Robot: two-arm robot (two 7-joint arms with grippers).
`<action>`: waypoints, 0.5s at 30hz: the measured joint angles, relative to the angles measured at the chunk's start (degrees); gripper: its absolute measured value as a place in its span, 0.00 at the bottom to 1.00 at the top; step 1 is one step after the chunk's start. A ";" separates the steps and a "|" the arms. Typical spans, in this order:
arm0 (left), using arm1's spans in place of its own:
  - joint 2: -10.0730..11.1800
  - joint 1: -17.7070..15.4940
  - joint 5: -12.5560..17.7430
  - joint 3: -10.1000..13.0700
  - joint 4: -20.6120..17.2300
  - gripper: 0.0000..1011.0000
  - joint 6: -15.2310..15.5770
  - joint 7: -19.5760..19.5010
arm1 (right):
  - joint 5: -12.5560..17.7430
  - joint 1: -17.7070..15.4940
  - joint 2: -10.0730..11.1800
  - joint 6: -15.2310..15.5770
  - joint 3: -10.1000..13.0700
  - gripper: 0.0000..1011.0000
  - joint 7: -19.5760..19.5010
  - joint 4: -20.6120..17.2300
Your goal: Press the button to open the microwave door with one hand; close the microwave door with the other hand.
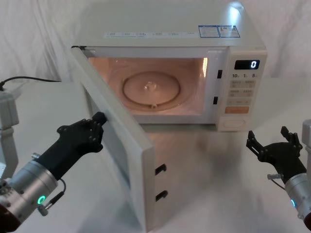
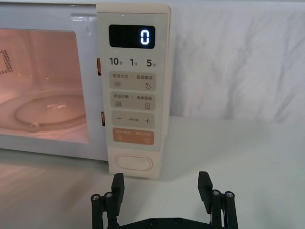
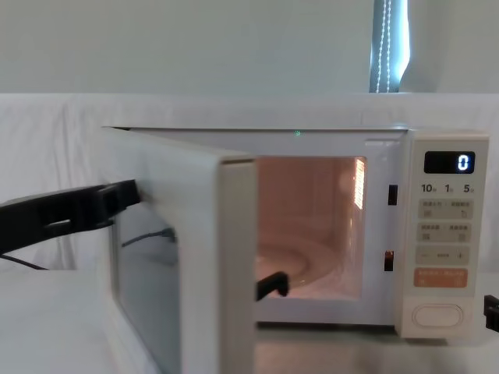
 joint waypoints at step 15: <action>-1.06 -7.00 0.79 5.33 4.94 0.00 -1.44 1.70 | 0.00 0.00 0.00 0.00 0.00 0.99 0.00 0.00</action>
